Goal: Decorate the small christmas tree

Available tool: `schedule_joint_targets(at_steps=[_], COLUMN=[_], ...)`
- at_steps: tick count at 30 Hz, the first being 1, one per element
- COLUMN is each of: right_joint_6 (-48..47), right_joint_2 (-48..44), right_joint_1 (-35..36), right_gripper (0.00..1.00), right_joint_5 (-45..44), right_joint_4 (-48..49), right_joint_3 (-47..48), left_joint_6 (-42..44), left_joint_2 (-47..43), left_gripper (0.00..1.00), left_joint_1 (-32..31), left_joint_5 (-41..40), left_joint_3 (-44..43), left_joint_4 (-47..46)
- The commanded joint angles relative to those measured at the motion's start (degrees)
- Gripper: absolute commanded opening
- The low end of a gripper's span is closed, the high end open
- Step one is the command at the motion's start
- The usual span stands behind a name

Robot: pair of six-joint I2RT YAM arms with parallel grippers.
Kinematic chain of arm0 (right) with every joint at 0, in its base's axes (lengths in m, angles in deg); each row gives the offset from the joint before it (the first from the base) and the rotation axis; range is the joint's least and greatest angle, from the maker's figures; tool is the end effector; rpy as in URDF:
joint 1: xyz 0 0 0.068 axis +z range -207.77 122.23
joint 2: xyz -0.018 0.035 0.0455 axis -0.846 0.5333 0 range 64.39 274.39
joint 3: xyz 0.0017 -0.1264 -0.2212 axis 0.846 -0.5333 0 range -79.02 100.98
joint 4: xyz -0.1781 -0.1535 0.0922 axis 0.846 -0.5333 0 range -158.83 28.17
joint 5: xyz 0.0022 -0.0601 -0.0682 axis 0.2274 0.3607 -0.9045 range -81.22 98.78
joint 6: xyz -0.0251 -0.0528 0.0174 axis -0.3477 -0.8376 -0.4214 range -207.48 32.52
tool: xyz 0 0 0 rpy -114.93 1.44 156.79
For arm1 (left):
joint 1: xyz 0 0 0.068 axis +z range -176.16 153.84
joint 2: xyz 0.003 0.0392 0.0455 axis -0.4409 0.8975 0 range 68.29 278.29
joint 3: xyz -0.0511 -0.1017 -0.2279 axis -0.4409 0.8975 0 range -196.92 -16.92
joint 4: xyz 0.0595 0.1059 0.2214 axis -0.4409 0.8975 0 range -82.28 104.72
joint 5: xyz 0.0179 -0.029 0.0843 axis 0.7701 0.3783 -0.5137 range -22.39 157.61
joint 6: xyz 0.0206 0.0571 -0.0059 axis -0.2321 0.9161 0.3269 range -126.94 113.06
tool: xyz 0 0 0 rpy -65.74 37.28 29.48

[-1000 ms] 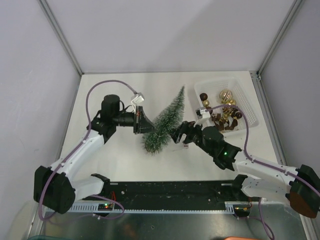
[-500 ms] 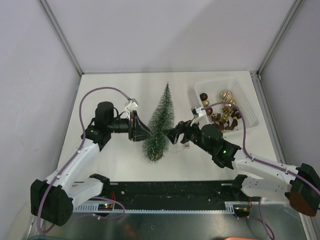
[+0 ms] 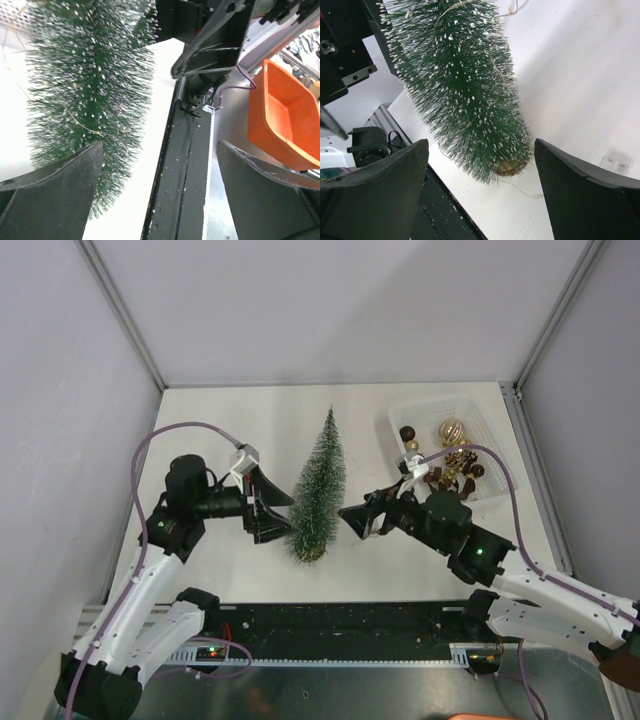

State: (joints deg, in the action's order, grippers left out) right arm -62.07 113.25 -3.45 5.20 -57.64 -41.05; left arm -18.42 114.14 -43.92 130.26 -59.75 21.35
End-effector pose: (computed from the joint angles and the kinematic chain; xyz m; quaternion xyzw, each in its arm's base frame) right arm 0.1306 0.1770 0.2987 -0.1664 0.7284 0.4079 0.5248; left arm 0.1575 -0.0930 0.3098 0.3476 0.6671 -0.5323 0.3884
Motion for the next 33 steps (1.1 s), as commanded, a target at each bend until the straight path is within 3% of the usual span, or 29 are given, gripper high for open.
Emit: schedule_joint_targets(at_steps=[1,8,10,13,16,18,25,33], right_joint_6=[-1.15,-1.87,-1.07,0.50,1.99,1.81,-2.16,-3.73], right_joint_2=[-4.39,-7.83,-6.00,0.80,9.97,17.28,38.19,46.81], right_joint_1=[0.32,-2.65,-7.72,-21.08,-34.40,-39.79,-44.13,-48.52], right_gripper=[0.92,0.93,0.93,0.90,0.87,0.85,0.82,0.81], right_joint_5=[-1.63,-9.16,-11.41,-8.71,-1.08,-0.64,-13.72,-18.47], right_joint_4=[-10.72,-26.27,-29.86,-31.95,-28.24,-25.45,-24.96,-26.92], right_joint_3=[5.13,11.87,14.59,19.31,23.24,26.68,36.76,37.30], left_joint_6=[2.67,3.94,4.41,6.23,7.86,8.95,10.49,10.67], left_joint_2=[-0.97,-2.12,-2.39,-2.09,-0.39,0.94,3.20,5.59], left_gripper=[1.00,1.00,1.00,1.00,1.00,1.00,1.00,1.00], left_joint_1=[1.41,2.14,2.19,2.24,2.37,2.73,4.36,6.76], left_joint_5=[-2.03,-8.60,-12.91,-20.38,-28.45,-31.82,-36.61,-38.96], left_joint_3=[-5.33,-11.56,-13.48,-16.79,-20.18,-22.03,-24.22,-23.05], left_joint_4=[3.30,7.11,8.21,10.56,14.50,16.67,19.07,20.14])
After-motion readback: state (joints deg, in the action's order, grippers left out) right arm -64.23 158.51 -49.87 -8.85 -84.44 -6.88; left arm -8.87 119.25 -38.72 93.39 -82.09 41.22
